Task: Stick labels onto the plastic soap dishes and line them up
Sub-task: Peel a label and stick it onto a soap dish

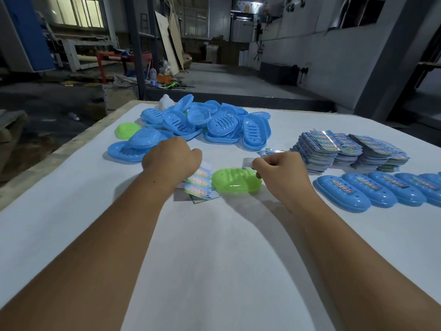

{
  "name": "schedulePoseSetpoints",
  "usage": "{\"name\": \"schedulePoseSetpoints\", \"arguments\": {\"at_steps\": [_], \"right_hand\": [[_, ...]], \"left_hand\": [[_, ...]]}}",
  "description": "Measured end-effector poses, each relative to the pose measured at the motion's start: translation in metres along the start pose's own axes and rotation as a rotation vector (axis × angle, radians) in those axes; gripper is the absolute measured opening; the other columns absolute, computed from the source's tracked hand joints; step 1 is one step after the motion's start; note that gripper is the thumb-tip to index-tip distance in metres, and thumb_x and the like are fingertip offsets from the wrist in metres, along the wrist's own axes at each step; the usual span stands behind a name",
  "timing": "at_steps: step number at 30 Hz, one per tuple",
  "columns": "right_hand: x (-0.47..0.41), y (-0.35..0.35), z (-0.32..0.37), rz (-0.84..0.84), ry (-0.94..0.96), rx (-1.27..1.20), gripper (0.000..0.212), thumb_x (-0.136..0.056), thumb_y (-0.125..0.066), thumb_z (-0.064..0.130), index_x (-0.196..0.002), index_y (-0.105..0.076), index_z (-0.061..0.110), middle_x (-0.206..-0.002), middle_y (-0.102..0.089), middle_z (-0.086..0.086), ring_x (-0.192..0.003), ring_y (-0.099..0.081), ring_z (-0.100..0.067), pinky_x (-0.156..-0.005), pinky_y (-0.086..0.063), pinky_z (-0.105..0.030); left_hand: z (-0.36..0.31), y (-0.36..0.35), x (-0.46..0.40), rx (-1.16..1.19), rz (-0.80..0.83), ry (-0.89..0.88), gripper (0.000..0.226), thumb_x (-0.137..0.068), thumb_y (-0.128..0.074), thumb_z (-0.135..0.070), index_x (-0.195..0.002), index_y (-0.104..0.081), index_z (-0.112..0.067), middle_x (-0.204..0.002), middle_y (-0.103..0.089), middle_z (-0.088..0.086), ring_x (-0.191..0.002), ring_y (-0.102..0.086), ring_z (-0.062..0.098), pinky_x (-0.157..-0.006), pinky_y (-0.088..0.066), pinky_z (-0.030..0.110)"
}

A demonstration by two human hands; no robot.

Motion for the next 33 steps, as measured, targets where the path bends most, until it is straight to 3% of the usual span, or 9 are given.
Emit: {"name": "schedulePoseSetpoints", "arguments": {"at_steps": [4,10,13,17,21,25,28,31,33], "right_hand": [[0.000,-0.003,-0.002,-0.001,-0.011,-0.011,0.038,-0.077,-0.061,0.030,-0.077,-0.064,-0.008,-0.059,-0.043,-0.006,-0.054,-0.032,-0.013,-0.054,-0.029,-0.028],[0.002,-0.003,0.000,-0.031,-0.005,-0.040,0.027,-0.075,-0.064,0.031,-0.050,-0.061,0.020,-0.041,-0.041,0.010,-0.040,-0.036,-0.007,-0.051,-0.031,-0.023],[0.003,-0.003,0.000,-0.065,0.004,-0.057,0.028,-0.071,-0.061,0.032,-0.048,-0.055,0.018,-0.040,-0.042,0.012,-0.039,-0.038,-0.006,-0.051,-0.031,-0.023],[0.002,-0.004,0.000,-0.098,0.013,-0.046,0.027,-0.071,-0.064,0.032,-0.051,-0.057,0.015,-0.041,-0.047,0.013,-0.041,-0.040,-0.005,-0.052,-0.034,-0.024],[0.003,-0.003,0.001,-0.096,0.052,-0.050,0.029,-0.071,-0.065,0.032,-0.050,-0.056,0.015,-0.041,-0.047,0.012,-0.042,-0.040,-0.006,-0.052,-0.034,-0.024],[0.002,-0.003,0.001,-0.093,0.043,-0.045,0.027,-0.072,-0.067,0.031,-0.051,-0.058,0.015,-0.042,-0.048,0.013,-0.042,-0.042,-0.005,-0.052,-0.033,-0.024],[0.002,-0.002,0.002,-0.087,0.045,-0.032,0.028,-0.072,-0.068,0.030,-0.053,-0.057,0.013,-0.042,-0.047,0.012,-0.043,-0.041,-0.005,-0.051,-0.034,-0.024],[0.003,-0.002,0.003,-0.062,0.060,-0.035,0.028,-0.074,-0.069,0.029,-0.055,-0.059,0.011,-0.043,-0.047,0.013,-0.044,-0.040,-0.005,-0.050,-0.035,-0.023],[0.004,-0.001,0.004,-0.051,0.079,-0.043,0.029,-0.075,-0.068,0.026,-0.051,-0.056,0.014,-0.042,-0.046,0.013,-0.044,-0.040,-0.005,-0.047,-0.032,-0.018]], "left_hand": [[0.012,-0.003,-0.005,-0.180,-0.005,0.026,0.029,-0.091,-0.051,-0.042,-0.079,-0.048,-0.016,-0.076,-0.053,0.003,-0.068,-0.050,0.020,-0.053,-0.034,0.029],[0.015,0.000,-0.002,-0.305,-0.031,0.007,0.024,-0.089,-0.060,-0.040,-0.087,-0.052,-0.017,-0.078,-0.054,0.003,-0.077,-0.056,0.023,-0.057,-0.041,0.031],[0.000,0.002,0.006,0.011,-0.019,-0.087,0.022,-0.084,-0.063,-0.037,-0.088,-0.068,-0.016,-0.081,-0.067,0.002,-0.081,-0.063,0.024,-0.066,-0.051,0.032],[-0.039,-0.004,0.030,0.606,0.175,-0.241,0.023,-0.081,-0.068,-0.035,-0.077,-0.073,-0.012,-0.059,-0.063,-0.010,-0.057,-0.055,0.006,-0.061,-0.047,0.027],[-0.051,-0.013,0.042,0.699,0.234,-0.292,0.014,-0.084,-0.069,-0.035,-0.076,-0.075,-0.024,-0.058,-0.065,-0.020,-0.053,-0.055,-0.005,-0.056,-0.041,0.017],[-0.054,-0.018,0.048,0.697,0.248,-0.301,0.010,-0.084,-0.069,-0.032,-0.079,-0.075,-0.026,-0.053,-0.062,-0.019,-0.050,-0.053,-0.004,-0.047,-0.035,0.009],[-0.052,-0.015,0.046,0.733,0.182,-0.264,0.010,-0.083,-0.071,-0.034,-0.078,-0.075,-0.027,-0.058,-0.065,-0.016,-0.058,-0.058,0.000,-0.057,-0.043,0.015],[-0.053,-0.014,0.047,0.790,0.245,-0.255,0.012,-0.087,-0.069,-0.028,-0.078,-0.076,-0.024,-0.077,-0.075,-0.004,-0.074,-0.067,0.011,-0.071,-0.052,0.027],[-0.053,-0.014,0.048,0.827,0.283,-0.247,0.016,-0.089,-0.068,-0.025,-0.075,-0.077,-0.022,-0.086,-0.077,0.002,-0.072,-0.066,0.008,-0.067,-0.052,0.017]]}}
Point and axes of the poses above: each hand's wrist, its own x-axis away from the middle knuckle, its own y-axis out of the back of the hand, z = x × y, the point moved 2 cm from there along -x, towards the middle knuckle
